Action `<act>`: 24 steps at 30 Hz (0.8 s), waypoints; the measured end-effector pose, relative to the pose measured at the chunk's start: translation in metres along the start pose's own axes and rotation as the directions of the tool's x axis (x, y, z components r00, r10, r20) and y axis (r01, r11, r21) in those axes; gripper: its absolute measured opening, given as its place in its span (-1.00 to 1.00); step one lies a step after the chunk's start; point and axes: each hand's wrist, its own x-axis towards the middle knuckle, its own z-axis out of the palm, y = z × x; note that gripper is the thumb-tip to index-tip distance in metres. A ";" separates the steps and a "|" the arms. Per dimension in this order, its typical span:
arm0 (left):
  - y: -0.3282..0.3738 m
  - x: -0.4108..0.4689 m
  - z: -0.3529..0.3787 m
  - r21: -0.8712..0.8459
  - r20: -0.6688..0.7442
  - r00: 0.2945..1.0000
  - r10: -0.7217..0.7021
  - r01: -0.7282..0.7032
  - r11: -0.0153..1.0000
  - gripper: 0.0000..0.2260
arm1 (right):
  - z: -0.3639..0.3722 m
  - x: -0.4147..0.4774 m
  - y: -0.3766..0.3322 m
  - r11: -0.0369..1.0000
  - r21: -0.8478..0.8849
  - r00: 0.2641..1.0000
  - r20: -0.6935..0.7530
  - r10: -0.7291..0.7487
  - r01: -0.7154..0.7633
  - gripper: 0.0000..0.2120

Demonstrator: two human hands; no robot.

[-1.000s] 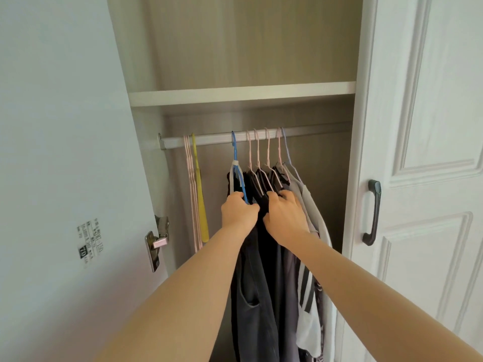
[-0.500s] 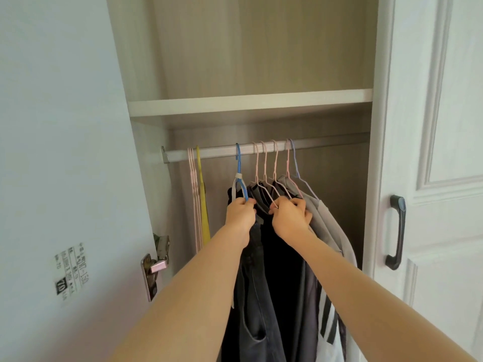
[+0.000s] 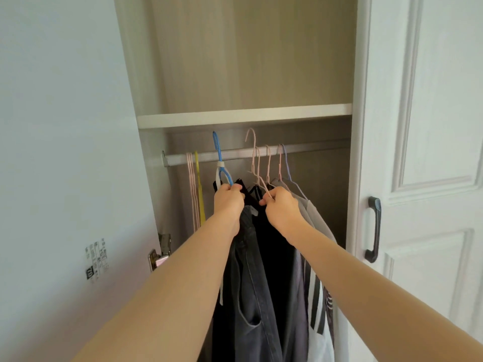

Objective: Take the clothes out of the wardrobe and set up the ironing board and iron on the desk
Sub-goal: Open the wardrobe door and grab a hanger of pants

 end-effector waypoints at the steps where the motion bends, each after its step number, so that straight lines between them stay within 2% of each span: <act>1: -0.002 -0.005 -0.003 0.007 0.004 1.000 -0.003 0.003 1.000 -0.81 | -0.003 -0.007 0.001 0.999 0.031 1.000 0.002 -0.015 0.015 -0.84; 3: -0.006 -0.018 -0.008 0.006 -0.005 1.000 -0.008 0.008 1.000 -0.79 | -0.009 -0.022 0.003 0.996 0.087 1.000 0.014 -0.026 0.025 -0.82; 6: -0.010 -0.043 -0.009 -0.023 -0.032 0.999 -0.013 0.012 1.000 -0.75 | -0.019 -0.045 0.003 0.984 0.161 0.997 0.047 0.065 -0.072 -0.80; 11: -0.016 -0.086 -0.024 -0.049 -0.035 0.999 0.004 -0.006 0.999 -0.76 | -0.042 -0.097 0.000 0.987 0.137 0.996 0.004 0.090 -0.089 -0.83; 14: -0.017 -0.111 -0.036 -0.009 -0.060 0.996 0.069 -0.069 0.998 -0.69 | -0.058 -0.130 -0.005 0.992 0.107 0.997 -0.032 0.070 -0.066 -0.88; 17: -0.014 -0.141 -0.044 -0.018 -0.004 0.996 0.085 -0.085 0.996 -0.64 | -0.075 -0.162 -0.010 0.995 0.086 0.997 -0.055 0.060 -0.055 -0.91; 24: 0.002 -0.212 -0.063 -0.118 0.149 0.988 -0.032 0.050 0.992 -0.72 | -0.121 -0.236 -0.030 0.998 0.041 0.998 -0.054 0.044 -0.042 -0.88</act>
